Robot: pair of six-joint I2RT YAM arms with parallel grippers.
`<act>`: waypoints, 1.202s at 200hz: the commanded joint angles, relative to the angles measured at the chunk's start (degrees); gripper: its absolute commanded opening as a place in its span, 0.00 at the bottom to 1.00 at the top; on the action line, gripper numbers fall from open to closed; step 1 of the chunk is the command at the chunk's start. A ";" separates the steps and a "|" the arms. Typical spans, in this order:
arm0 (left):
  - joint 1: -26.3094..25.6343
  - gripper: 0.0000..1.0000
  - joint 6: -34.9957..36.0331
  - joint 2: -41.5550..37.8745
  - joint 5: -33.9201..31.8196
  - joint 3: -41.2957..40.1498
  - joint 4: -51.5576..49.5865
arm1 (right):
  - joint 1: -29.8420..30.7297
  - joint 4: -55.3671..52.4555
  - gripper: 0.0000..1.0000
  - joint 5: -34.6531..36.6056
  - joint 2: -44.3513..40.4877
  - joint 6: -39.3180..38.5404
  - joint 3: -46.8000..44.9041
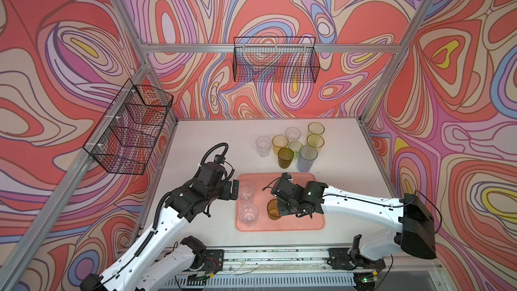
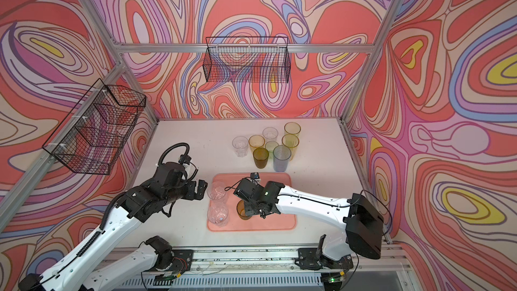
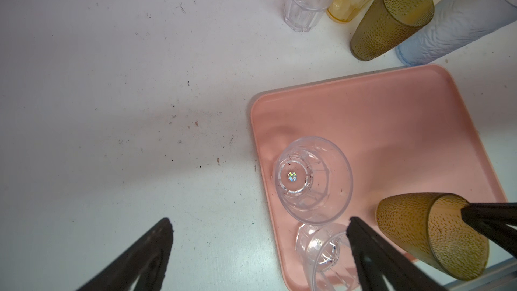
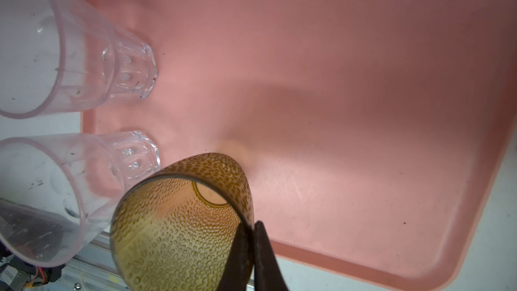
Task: Place the glasses into the tray
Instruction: Place the glass on the tray.
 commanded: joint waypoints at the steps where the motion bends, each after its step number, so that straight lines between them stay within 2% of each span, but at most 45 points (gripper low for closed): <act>1: 0.29 1.00 -0.03 0.14 -0.68 0.82 -1.36 | 0.99 0.32 0.00 0.64 1.27 1.18 1.92; 51: 0.29 1.00 -0.20 0.31 -0.62 0.78 -1.28 | 1.37 2.35 0.00 -2.04 2.83 1.46 2.04; 240: 0.29 1.00 -0.38 1.29 -0.70 0.88 -1.65 | 3.13 2.25 0.00 -2.11 8.11 0.66 4.86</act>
